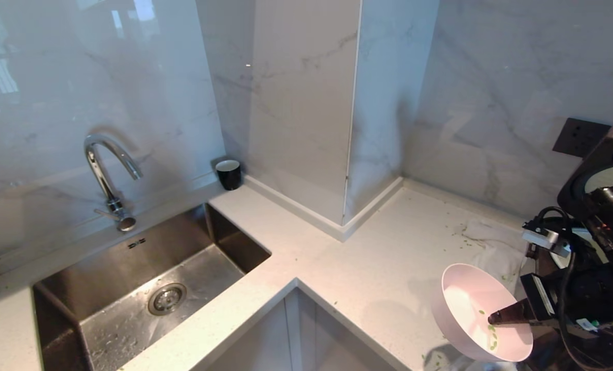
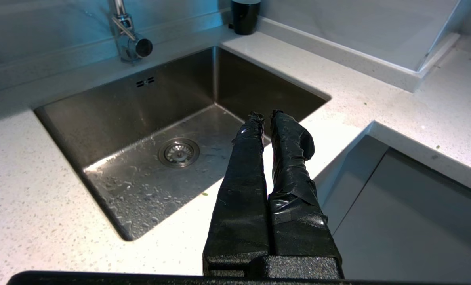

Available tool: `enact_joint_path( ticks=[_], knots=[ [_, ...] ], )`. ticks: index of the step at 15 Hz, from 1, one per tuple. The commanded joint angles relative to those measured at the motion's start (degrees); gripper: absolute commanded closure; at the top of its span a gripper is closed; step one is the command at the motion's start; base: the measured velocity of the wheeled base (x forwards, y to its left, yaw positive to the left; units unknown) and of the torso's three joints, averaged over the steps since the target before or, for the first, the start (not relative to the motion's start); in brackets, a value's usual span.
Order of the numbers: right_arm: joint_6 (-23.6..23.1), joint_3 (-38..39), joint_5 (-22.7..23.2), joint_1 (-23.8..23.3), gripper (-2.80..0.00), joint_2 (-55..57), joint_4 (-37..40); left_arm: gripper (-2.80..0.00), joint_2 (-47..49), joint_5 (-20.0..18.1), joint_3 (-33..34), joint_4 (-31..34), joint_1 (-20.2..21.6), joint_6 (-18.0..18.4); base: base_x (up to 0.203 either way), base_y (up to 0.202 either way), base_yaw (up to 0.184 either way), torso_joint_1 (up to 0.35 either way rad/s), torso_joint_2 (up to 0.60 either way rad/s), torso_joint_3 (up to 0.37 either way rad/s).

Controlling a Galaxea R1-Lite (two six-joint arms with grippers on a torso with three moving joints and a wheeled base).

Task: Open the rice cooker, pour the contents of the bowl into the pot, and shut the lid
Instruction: Place the bowl on the table

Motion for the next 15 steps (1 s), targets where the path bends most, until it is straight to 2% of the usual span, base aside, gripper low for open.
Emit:
enact_joint_path(
  ticks=[1, 7, 10, 11, 13, 15],
  knots=[
    [0.78, -2.66, 0.1, 0.9, 0.0, 3.28, 0.14, 0.0, 0.04, -0.04, 0.0, 0.03, 0.02, 0.02, 0.0, 0.0, 0.0, 0.0, 0.0, 0.0],
    [6.19, -14.03, -0.12, 7.47, 0.0, 17.15, 0.13, 0.0, 0.04, 0.03, 0.0, 0.03, 0.02, -0.07, 0.0, 0.0, 0.0, 0.0, 0.0, 0.0],
    [9.43, -20.09, -0.24, 9.16, 0.0, 23.11, 0.14, 0.0, 0.13, 0.05, 0.0, 0.03, 0.02, -0.07, 0.0, 0.0, 0.0, 0.0, 0.0, 0.0],
    [9.96, -21.77, -0.89, 9.54, 0.0, 24.41, 0.14, 0.0, 0.04, -0.01, 0.0, 0.0, 0.02, 0.0, 0.0, 0.0, 0.0, 0.0, 0.0, 0.0],
    [10.38, -24.89, -5.88, 10.18, 0.0, 27.04, 0.19, 0.0, 0.04, 0.05, 0.0, 0.03, 0.02, -0.06, 0.0, 0.0, 0.0, 0.0, 0.0, 0.0],
    [11.73, -27.31, -7.83, 10.69, 0.0, 29.76, 0.22, 0.0, 0.05, 0.01, 0.0, 0.0, 0.02, 0.0, 0.0, 0.0, 0.0, 0.0, 0.0, 0.0]
  ],
)
